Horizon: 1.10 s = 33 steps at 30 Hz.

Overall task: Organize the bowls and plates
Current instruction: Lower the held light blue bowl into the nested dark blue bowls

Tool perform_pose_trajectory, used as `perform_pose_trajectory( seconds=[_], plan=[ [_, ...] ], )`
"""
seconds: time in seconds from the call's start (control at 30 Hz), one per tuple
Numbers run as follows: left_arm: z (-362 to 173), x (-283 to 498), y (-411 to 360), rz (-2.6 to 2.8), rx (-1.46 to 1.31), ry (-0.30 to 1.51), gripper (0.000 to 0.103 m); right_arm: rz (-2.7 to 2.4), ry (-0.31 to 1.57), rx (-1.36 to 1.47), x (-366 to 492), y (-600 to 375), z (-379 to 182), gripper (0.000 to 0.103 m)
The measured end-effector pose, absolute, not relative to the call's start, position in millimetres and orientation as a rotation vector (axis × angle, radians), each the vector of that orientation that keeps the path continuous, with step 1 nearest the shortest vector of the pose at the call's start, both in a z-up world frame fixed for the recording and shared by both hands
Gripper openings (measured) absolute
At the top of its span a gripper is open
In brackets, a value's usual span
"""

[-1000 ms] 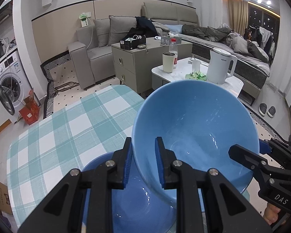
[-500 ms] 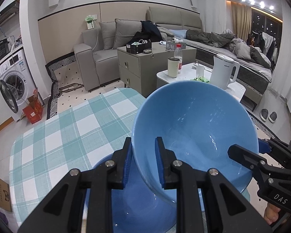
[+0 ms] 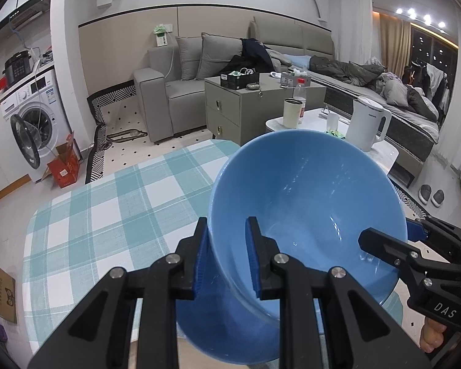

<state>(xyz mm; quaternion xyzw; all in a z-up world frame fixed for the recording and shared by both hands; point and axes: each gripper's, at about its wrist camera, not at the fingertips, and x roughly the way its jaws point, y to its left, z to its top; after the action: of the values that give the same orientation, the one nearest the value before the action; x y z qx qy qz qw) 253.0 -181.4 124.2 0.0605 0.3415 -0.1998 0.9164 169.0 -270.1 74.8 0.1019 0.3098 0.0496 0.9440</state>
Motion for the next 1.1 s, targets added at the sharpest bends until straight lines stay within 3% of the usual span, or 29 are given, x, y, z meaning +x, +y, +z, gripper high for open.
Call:
perform_pose_trajectory(
  seconds=[1.1],
  plan=[
    [77, 243, -124, -0.337, 0.068, 0.775, 0.021, 0.171, 0.754, 0.125, 189, -202, 31, 0.045]
  ],
)
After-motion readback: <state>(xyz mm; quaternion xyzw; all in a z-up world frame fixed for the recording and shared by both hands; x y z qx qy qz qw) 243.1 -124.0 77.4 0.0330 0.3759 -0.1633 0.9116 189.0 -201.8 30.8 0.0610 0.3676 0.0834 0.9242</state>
